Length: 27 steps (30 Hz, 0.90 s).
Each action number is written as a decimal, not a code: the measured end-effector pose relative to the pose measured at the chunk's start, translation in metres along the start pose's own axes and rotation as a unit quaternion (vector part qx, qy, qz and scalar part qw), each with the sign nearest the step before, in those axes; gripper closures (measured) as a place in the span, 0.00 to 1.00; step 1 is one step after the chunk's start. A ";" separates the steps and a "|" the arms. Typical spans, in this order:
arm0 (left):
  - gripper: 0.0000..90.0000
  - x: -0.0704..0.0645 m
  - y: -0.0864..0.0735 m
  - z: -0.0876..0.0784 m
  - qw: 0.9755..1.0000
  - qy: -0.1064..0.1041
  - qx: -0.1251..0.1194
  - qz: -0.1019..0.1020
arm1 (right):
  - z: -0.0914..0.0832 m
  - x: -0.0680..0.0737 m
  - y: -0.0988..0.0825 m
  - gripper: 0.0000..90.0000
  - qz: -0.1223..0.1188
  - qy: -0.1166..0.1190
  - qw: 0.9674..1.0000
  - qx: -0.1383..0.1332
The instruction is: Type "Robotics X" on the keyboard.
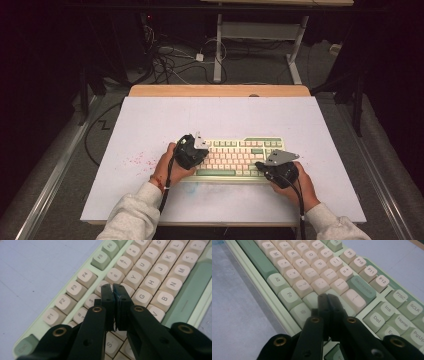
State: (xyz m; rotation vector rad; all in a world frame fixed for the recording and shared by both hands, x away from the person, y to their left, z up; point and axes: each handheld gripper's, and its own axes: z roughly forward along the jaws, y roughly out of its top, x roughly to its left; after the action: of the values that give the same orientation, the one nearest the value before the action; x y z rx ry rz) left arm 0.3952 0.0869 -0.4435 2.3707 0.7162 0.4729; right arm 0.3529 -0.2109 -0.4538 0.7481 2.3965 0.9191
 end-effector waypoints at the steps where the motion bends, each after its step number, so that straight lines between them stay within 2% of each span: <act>1: 0.94 0.001 0.000 -0.002 1.000 0.002 -0.003 0.001 | -0.001 0.000 0.000 1.00 -0.001 -0.001 1.000 -0.003; 6: 0.89 -0.001 -0.001 -0.014 1.000 0.016 -0.023 0.014 | -0.009 0.000 0.003 1.00 0.004 -0.003 1.000 -0.016; 10: 0.75 -0.004 -0.003 -0.023 0.998 0.029 -0.039 0.028 | -0.013 -0.002 0.004 1.00 0.003 -0.004 1.000 -0.023; 12: 0.73 -0.005 -0.005 -0.028 0.998 0.030 -0.050 0.029 | -0.015 -0.002 0.004 1.00 0.005 -0.005 1.000 -0.025; 13: 0.62 -0.005 -0.006 -0.030 0.997 0.030 -0.056 0.030 | -0.017 -0.003 0.004 0.98 0.006 -0.005 1.000 -0.029; 14: 0.57 -0.005 -0.008 -0.033 0.997 0.036 -0.061 0.033 | -0.019 -0.004 0.004 0.98 0.007 -0.004 0.999 -0.031; 15: 0.57 -0.005 -0.009 -0.034 0.996 0.042 -0.066 0.033 | -0.019 -0.004 0.004 0.98 0.007 -0.004 0.999 -0.031; 16: 0.45 -0.006 -0.010 -0.036 0.996 0.044 -0.069 0.032 | -0.021 -0.005 0.004 0.96 0.009 -0.006 0.999 -0.036; 17: 0.45 -0.006 -0.012 -0.037 0.996 0.049 -0.073 0.032 | -0.021 -0.005 0.004 0.96 0.009 -0.006 0.999 -0.036; 19: 0.31 -0.007 -0.015 -0.041 0.994 0.056 -0.086 0.029 | -0.026 -0.006 0.004 0.88 0.016 -0.007 0.999 -0.045; 20: 0.29 -0.007 -0.017 -0.042 0.994 0.058 -0.088 0.029 | -0.026 -0.006 0.004 0.88 0.016 -0.007 0.999 -0.045; 27: 0.21 -0.006 -0.030 -0.049 0.992 0.074 -0.097 0.026 | -0.035 -0.005 0.006 0.60 0.024 -0.014 0.998 -0.063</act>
State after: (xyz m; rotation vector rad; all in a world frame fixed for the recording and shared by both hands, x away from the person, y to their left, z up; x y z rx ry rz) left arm 0.3554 0.1247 -0.4271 2.1917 0.6443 0.7142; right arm 0.3384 -0.2261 -0.4248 0.7686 2.2809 1.0603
